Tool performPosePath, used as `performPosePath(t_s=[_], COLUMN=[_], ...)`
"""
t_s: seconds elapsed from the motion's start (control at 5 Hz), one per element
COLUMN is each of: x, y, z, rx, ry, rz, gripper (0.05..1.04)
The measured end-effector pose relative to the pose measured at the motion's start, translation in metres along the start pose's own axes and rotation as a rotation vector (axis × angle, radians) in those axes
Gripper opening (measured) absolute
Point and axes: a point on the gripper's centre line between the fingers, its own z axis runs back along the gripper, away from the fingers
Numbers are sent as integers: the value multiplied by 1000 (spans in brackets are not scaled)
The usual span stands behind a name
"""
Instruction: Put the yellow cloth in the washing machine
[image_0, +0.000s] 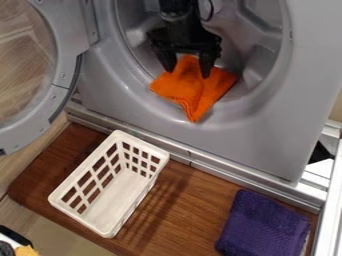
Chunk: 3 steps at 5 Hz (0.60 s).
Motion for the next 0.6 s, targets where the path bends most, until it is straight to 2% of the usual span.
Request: performPosePath(t_s=[0.2, 0.4, 0.6], x=[-23, -63, -89], y=[8, 15, 12], z=[16, 25, 29], rx=[51, 102, 146], ry=[37, 102, 141], rz=[19, 8, -58], gripper=[1001, 1001, 1001])
